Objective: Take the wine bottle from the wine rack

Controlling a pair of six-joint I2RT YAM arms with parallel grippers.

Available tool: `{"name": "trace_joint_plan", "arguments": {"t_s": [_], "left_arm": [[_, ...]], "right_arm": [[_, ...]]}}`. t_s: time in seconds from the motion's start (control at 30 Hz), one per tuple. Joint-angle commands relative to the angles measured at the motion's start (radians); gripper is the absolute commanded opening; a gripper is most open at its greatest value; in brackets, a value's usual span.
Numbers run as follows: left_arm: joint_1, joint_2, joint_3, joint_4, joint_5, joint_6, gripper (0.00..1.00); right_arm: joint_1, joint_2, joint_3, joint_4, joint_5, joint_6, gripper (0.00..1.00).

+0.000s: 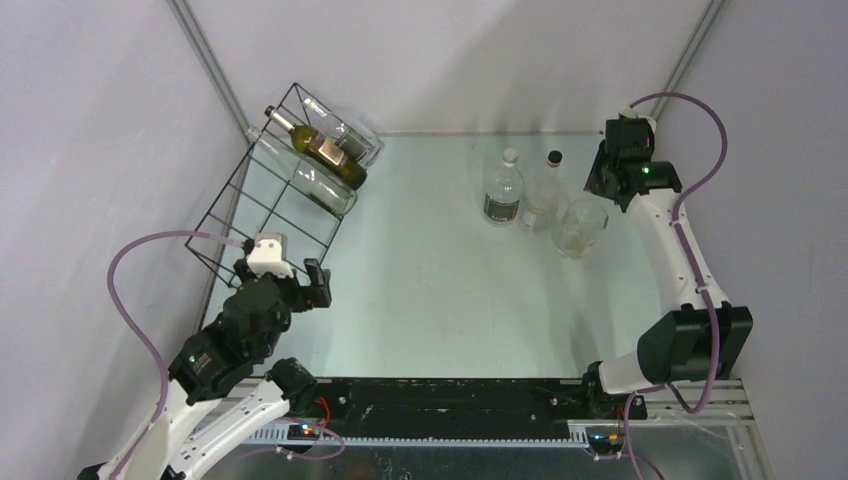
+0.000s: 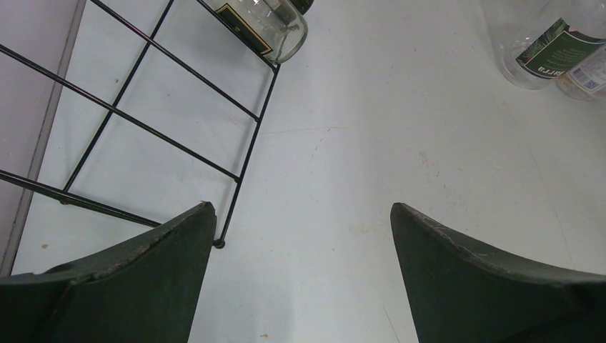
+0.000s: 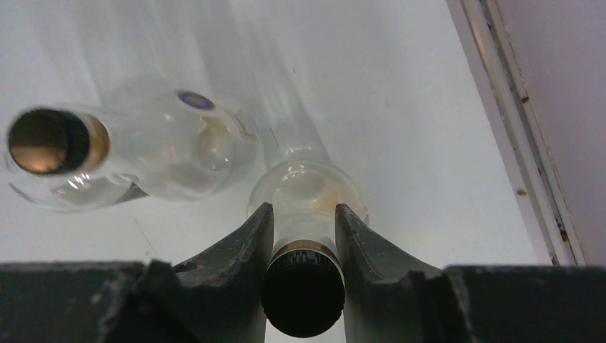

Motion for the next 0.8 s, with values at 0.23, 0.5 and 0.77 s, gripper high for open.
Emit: {"name": "trace_joint_plan", "arguments": {"t_s": [0.23, 0.5, 0.77], "left_arm": [[0.004, -0.012, -0.007, 0.025, -0.005, 0.022, 1.00], [0.004, -0.008, -0.008, 0.025, -0.005, 0.022, 1.00], [0.005, -0.004, -0.009, 0.024, -0.004, 0.022, 1.00]], "right_arm": [[-0.013, 0.112, 0.204, 0.195, 0.001, -0.039, 0.00], [-0.013, 0.169, 0.184, 0.207, -0.005, -0.040, 0.06], [-0.013, 0.176, 0.165, 0.195, -0.016, -0.025, 0.57]]}}
